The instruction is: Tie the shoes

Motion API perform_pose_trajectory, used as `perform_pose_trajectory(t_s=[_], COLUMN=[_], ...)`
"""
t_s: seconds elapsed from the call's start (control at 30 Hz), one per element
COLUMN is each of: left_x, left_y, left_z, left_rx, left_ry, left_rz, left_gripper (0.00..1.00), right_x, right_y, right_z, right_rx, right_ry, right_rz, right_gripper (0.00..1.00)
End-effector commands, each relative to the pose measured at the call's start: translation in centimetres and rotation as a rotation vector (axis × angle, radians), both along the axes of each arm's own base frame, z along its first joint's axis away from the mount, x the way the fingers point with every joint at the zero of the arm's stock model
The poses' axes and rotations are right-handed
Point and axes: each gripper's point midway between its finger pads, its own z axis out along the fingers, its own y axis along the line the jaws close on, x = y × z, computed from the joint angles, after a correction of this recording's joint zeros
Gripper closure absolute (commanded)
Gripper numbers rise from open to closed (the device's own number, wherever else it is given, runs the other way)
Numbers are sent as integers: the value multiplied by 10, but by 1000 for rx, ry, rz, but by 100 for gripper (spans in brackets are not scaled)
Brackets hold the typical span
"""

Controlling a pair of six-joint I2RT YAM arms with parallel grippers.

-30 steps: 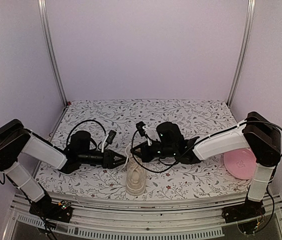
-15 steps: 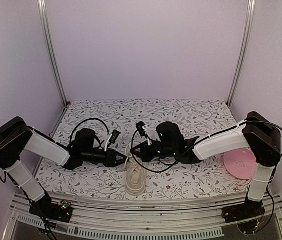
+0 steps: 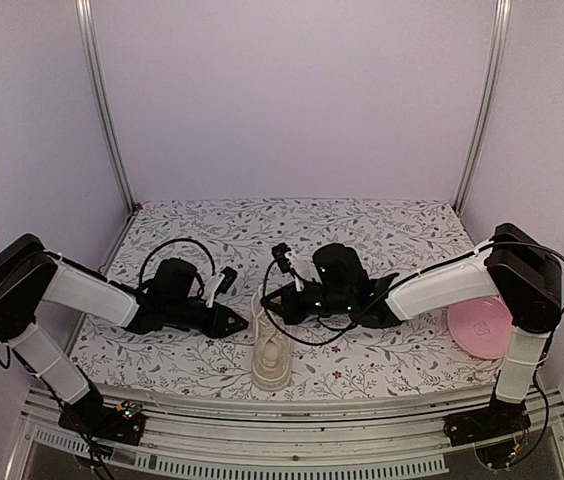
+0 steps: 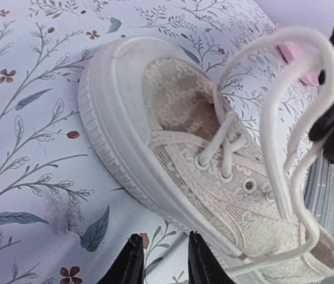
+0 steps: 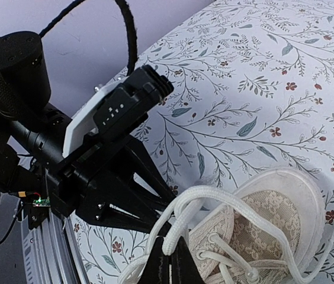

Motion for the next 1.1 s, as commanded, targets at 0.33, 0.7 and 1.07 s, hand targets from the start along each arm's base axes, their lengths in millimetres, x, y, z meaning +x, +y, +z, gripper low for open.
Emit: perform_pose_trajectory(t_s=[0.33,0.7,1.07], left_x=[26,18,8], left_y=[-34,-34,-27], left_z=[37,49,54], left_rx=[-193,-276,-332], left_ry=[-31,-32,-28], left_rz=[-14,-25,-22], left_gripper=[78,78,78], right_x=[0,0,1], right_y=[0,-2,-2], right_z=[24,22,21], right_rx=[51,47,44], right_ry=[-24,-22,-18], right_rz=[9,-1,-4], right_gripper=[98,98,98])
